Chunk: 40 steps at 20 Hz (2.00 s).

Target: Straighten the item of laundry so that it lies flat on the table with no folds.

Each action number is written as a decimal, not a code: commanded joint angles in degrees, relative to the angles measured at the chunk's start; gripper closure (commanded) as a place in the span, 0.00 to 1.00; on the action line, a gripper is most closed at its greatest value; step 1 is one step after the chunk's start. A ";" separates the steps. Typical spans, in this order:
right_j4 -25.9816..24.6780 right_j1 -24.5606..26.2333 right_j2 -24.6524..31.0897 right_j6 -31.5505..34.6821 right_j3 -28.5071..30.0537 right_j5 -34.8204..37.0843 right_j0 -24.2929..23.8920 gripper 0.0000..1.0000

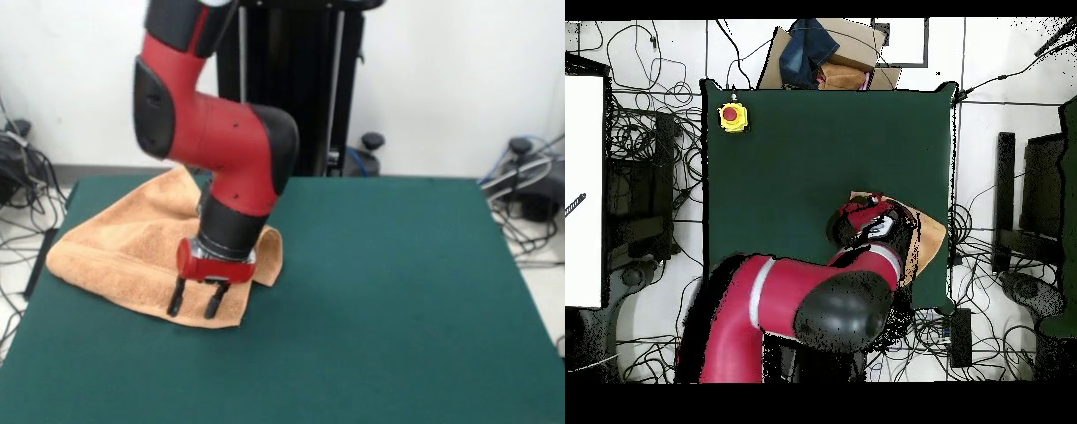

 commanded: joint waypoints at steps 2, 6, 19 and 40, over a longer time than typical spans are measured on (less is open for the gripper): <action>5.27 2.36 -5.67 11.89 0.46 1.03 2.79 0.00; 5.81 0.87 -4.46 10.55 1.39 2.90 2.62 0.00; 4.73 -10.89 -3.65 7.42 10.76 11.19 4.25 0.00; 12.76 -10.59 -6.97 15.30 16.56 11.11 14.35 0.00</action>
